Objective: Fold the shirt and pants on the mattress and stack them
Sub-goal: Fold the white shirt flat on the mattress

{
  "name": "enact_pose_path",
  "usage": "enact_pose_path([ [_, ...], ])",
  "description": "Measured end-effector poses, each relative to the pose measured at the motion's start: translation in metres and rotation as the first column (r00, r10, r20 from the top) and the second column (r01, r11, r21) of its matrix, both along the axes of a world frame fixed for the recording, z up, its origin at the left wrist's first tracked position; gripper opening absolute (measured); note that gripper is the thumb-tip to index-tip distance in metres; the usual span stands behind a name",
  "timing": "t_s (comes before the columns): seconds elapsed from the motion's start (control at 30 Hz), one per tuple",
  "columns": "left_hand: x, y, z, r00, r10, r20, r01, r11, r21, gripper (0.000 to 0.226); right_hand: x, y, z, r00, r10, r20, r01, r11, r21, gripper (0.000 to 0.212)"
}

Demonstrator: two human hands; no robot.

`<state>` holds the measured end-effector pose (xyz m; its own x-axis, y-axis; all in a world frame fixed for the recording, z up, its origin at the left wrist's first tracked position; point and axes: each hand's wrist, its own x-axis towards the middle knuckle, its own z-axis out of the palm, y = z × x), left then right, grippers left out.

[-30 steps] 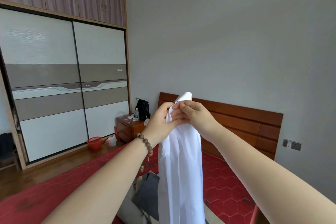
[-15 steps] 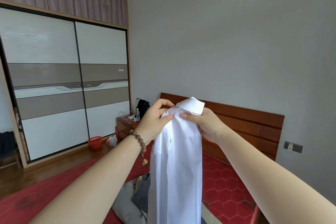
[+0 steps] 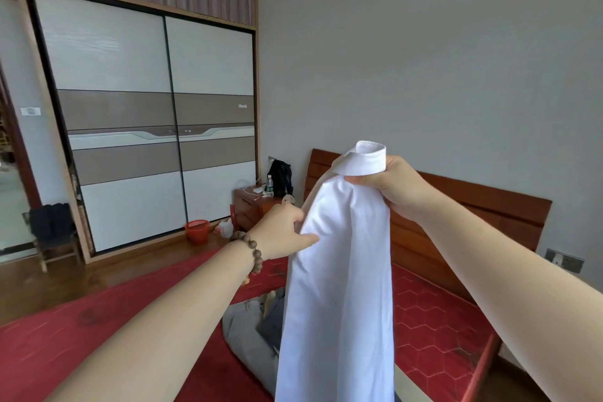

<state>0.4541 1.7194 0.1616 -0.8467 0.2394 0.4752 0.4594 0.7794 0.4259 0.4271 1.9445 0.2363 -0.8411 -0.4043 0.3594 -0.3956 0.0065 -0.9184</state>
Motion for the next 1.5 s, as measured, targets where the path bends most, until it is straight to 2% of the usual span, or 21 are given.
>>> enact_pose_path([
  [0.07,-0.001,-0.010,-0.002,0.999,-0.009,0.052,0.009,1.000,-0.012,0.058,-0.003,0.007,0.004,1.000,-0.003,0.004,0.003,1.000,-0.012,0.022],
  [0.23,-0.006,-0.030,-0.007,0.999,-0.040,-0.018,0.043,0.955,0.294,0.053,-0.011,0.014,0.010,0.998,-0.057,-0.027,0.055,0.996,-0.074,0.013],
  [0.3,-0.008,-0.028,-0.018,0.991,-0.094,0.097,0.063,0.956,0.288,0.050,-0.014,0.011,0.013,0.997,-0.075,-0.027,0.072,0.993,-0.094,0.014],
  [0.37,-0.008,-0.024,-0.034,0.971,-0.102,0.216,0.055,0.975,0.214,0.055,-0.015,0.007,0.016,0.997,-0.074,-0.022,0.072,0.994,-0.081,0.015],
  [0.43,-0.008,-0.022,-0.050,0.949,-0.105,0.298,0.043,0.978,0.206,0.060,-0.017,0.003,0.018,0.997,-0.071,-0.021,0.070,0.996,-0.058,0.016],
  [0.47,-0.007,-0.023,-0.057,0.939,-0.122,0.323,0.039,0.967,0.253,0.054,-0.018,0.002,0.019,0.998,-0.068,-0.018,0.067,0.997,-0.050,0.017],
  [0.53,-0.005,-0.025,-0.071,0.918,-0.153,0.366,0.011,0.932,0.363,0.028,-0.019,-0.002,0.019,0.998,-0.054,-0.009,0.054,0.997,-0.053,0.017],
  [0.63,-0.003,-0.024,-0.100,0.903,-0.111,0.414,-0.067,0.918,0.392,0.036,-0.022,-0.005,0.021,0.999,-0.049,-0.003,0.049,0.997,-0.064,0.020],
  [0.8,0.003,-0.036,-0.150,0.877,-0.024,0.480,-0.152,0.933,0.326,0.052,-0.029,-0.004,0.021,0.997,-0.075,0.004,0.075,0.997,-0.031,0.020],
  [0.9,0.006,-0.066,-0.147,0.900,0.040,0.434,-0.222,0.898,0.379,0.060,-0.036,0.004,0.016,0.992,-0.122,0.017,0.122,0.992,-0.028,0.023],
  [1.0,0.010,-0.112,-0.129,0.931,0.160,0.328,-0.328,0.761,0.559,0.048,-0.048,0.012,0.006,0.982,-0.176,0.073,0.182,0.979,-0.087,0.026],
  [1.03,0.015,-0.126,-0.123,0.929,0.195,0.314,-0.349,0.742,0.572,0.045,-0.051,0.012,0.001,0.978,-0.186,0.096,0.195,0.977,-0.091,0.026],
  [1.13,0.036,-0.158,-0.113,0.911,0.289,0.295,-0.403,0.781,0.477,0.030,-0.057,0.002,-0.016,0.971,-0.186,0.150,0.196,0.979,-0.051,0.028],
  [1.2,0.056,-0.171,-0.113,0.902,0.324,0.284,-0.428,0.749,0.506,0.017,-0.060,-0.009,-0.029,0.972,-0.153,0.179,0.162,0.986,-0.038,0.031],
  [1.3,0.085,-0.185,-0.120,0.874,0.375,0.311,-0.481,0.762,0.433,0.032,-0.063,-0.030,-0.050,0.969,-0.135,0.208,0.137,0.991,0.005,0.043],
  [1.4,0.114,-0.200,-0.135,0.837,0.464,0.290,-0.547,0.692,0.471,0.018,-0.068,-0.056,-0.072,0.969,-0.071,0.239,0.059,0.997,0.057,0.051],
  [1.5,0.142,-0.217,-0.148,0.797,0.524,0.300,-0.604,0.702,0.378,0.017,-0.074,-0.089,-0.089,0.965,-0.011,0.262,-0.016,0.995,0.098,0.060],
])
